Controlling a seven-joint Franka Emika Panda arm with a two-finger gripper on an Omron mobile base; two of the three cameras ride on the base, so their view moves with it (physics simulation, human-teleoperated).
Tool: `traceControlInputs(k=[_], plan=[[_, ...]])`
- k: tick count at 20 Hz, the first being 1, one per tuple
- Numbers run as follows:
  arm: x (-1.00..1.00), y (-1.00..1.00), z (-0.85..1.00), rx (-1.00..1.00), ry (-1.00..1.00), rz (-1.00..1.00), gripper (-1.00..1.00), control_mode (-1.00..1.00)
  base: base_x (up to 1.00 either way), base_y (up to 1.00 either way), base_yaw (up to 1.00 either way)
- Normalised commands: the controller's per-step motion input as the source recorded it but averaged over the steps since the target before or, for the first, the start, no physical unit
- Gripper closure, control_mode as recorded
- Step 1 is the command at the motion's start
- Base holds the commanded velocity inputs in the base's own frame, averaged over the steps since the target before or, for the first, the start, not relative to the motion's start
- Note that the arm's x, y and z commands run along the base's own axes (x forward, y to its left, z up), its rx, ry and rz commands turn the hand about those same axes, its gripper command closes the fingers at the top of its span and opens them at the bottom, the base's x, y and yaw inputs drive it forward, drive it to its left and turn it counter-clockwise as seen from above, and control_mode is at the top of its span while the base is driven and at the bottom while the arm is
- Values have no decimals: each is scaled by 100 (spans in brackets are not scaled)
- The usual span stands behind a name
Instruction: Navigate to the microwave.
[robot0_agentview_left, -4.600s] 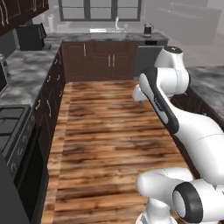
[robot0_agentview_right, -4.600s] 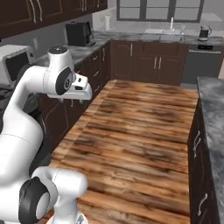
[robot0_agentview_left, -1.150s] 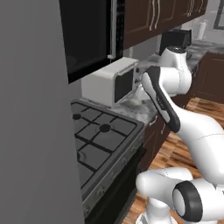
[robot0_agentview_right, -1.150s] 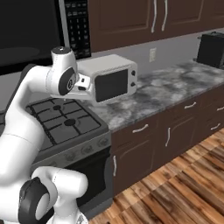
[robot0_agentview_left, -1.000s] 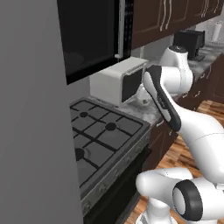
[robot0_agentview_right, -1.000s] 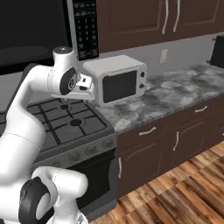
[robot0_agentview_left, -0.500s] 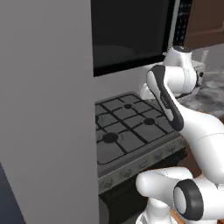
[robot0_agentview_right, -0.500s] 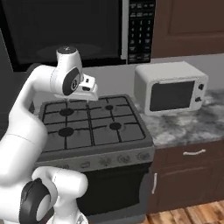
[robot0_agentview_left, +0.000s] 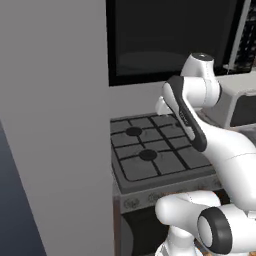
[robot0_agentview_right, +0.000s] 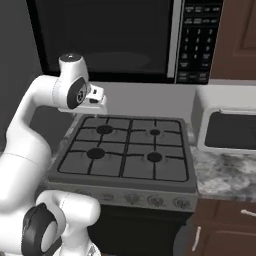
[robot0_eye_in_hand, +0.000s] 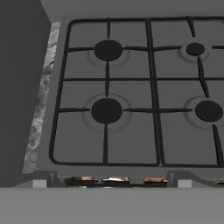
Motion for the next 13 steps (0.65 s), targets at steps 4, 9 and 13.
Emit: traceControlInputs(k=[4, 9, 13], plan=[[0, 0, 0, 0, 0, 0, -100, 100, 37, -61, 29], [0, 0, 0, 0, 0, 0, -100, 100, 34, -69, 31], [0, 0, 0, 0, 0, 0, -100, 100, 41, -61, 29]])
